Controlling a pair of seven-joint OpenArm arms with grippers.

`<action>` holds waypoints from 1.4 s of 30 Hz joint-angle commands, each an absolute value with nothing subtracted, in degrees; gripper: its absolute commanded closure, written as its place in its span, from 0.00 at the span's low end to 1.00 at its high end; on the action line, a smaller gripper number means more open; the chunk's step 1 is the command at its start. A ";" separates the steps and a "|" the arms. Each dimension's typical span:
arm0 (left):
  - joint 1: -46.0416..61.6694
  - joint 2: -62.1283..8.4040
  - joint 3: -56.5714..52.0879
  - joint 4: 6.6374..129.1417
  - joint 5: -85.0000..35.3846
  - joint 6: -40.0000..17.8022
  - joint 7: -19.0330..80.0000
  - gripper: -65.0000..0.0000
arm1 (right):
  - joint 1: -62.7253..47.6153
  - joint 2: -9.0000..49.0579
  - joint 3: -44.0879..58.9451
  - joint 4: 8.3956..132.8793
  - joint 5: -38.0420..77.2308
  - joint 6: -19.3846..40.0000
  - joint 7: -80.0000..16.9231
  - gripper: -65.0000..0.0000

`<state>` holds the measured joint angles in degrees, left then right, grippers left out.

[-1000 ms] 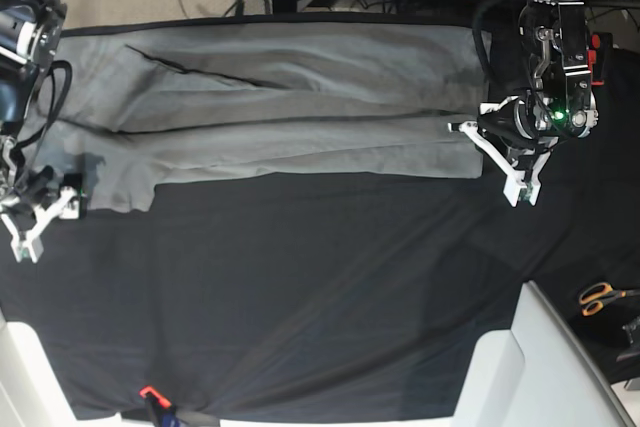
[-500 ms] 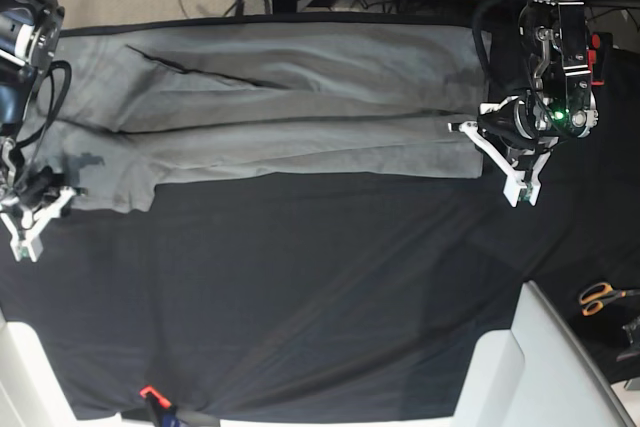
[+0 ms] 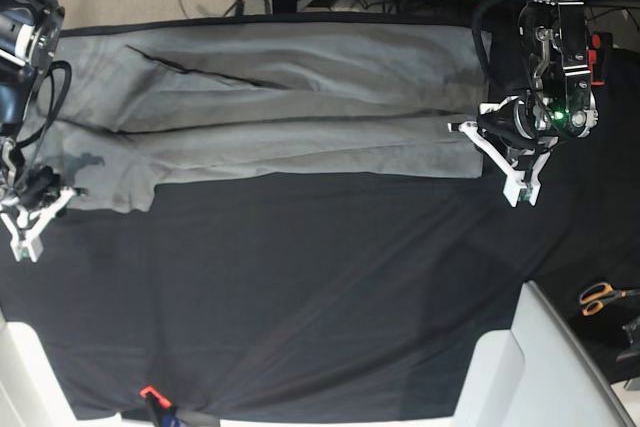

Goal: Fold the T-shirt properly

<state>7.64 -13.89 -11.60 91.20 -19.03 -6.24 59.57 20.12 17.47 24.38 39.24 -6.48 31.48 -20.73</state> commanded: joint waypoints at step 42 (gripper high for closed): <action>6.90 -14.55 -12.09 91.91 -18.95 -6.37 58.86 1.00 | 23.87 18.77 24.31 31.78 -6.02 25.27 -15.43 0.99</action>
